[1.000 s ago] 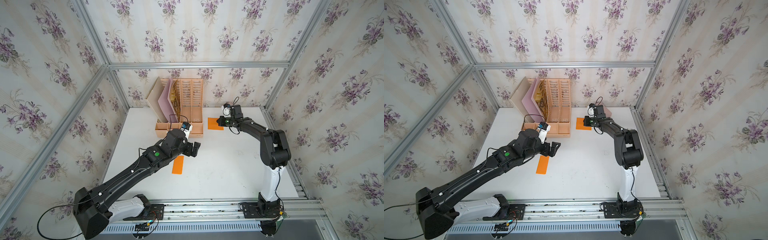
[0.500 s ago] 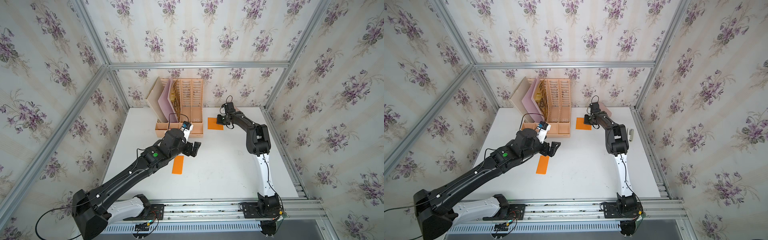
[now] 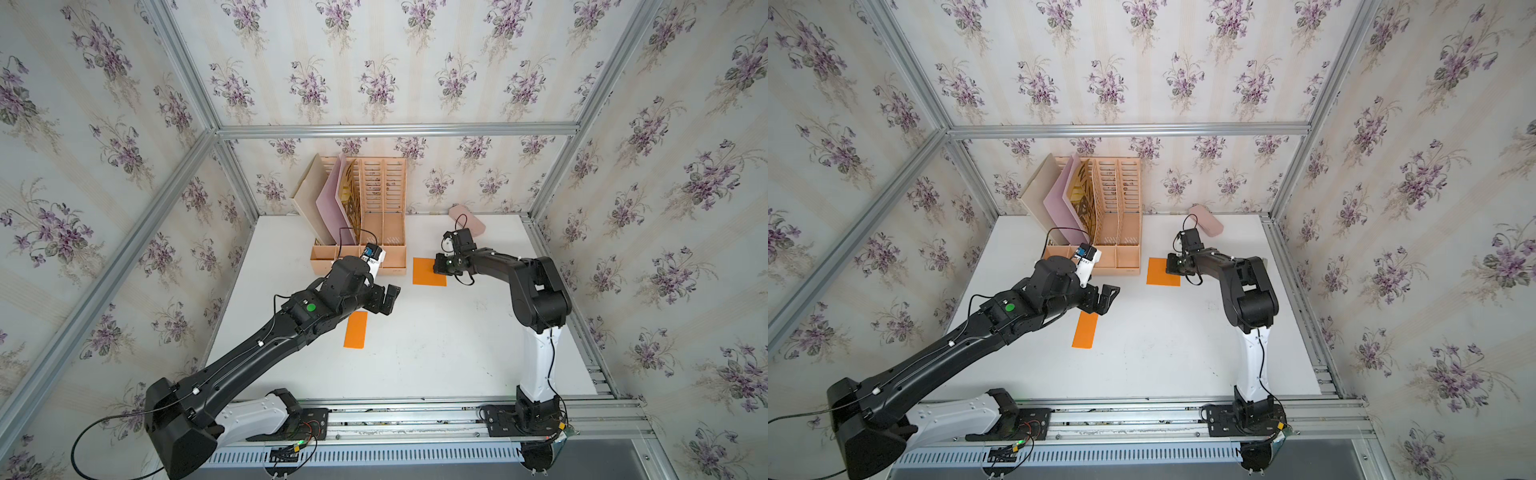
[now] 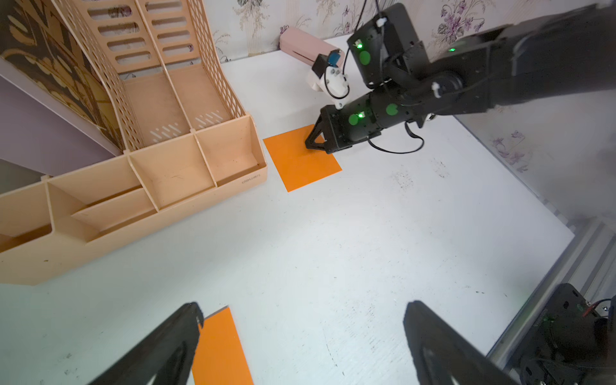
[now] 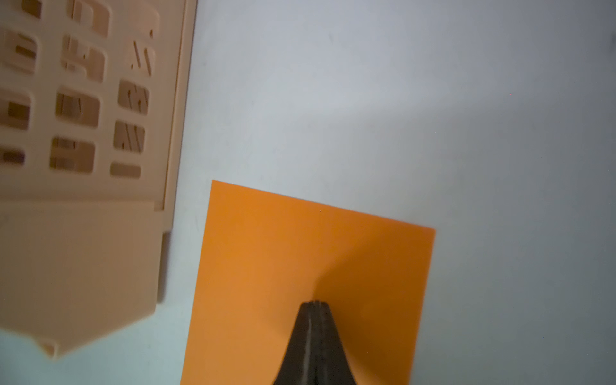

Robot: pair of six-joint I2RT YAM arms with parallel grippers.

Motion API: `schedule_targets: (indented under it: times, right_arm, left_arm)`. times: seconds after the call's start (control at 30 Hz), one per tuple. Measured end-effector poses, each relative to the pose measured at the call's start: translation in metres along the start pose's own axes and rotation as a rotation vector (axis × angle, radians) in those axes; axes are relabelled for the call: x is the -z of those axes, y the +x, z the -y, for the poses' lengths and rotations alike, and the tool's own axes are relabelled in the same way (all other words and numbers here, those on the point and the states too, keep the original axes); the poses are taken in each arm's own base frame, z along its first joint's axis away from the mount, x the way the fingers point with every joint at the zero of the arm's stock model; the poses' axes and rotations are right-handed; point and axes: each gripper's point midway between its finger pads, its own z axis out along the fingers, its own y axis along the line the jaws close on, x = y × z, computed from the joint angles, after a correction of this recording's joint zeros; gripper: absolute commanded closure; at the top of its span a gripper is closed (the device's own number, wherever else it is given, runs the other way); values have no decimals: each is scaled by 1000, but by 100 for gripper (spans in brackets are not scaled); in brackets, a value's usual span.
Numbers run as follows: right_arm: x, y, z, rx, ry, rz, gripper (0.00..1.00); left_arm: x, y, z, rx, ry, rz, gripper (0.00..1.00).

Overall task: Fold the square paper along the opposite sides
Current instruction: Move the paper to the center of the board.

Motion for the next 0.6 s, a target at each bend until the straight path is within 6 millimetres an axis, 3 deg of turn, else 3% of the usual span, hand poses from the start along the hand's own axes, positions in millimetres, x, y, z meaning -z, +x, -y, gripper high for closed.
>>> schedule_targets:
  times: [0.17,0.33,0.53,0.6]
  right_arm:
    - [23,59,-14,7,-19,-5,100]
    - [41,106,-28,5,-35,-16,100]
    - [59,148,-43,8,-31,-36,100]
    - [65,162,-49,11,-40,-59,100]
  left_arm:
    - [0,8,-1,27,0,-31,1]
    - [0,19,2,53,10,-79,1]
    - [-10,47,6,89,21,-173,1]
    - [-16,59,7,105,24,-212,5]
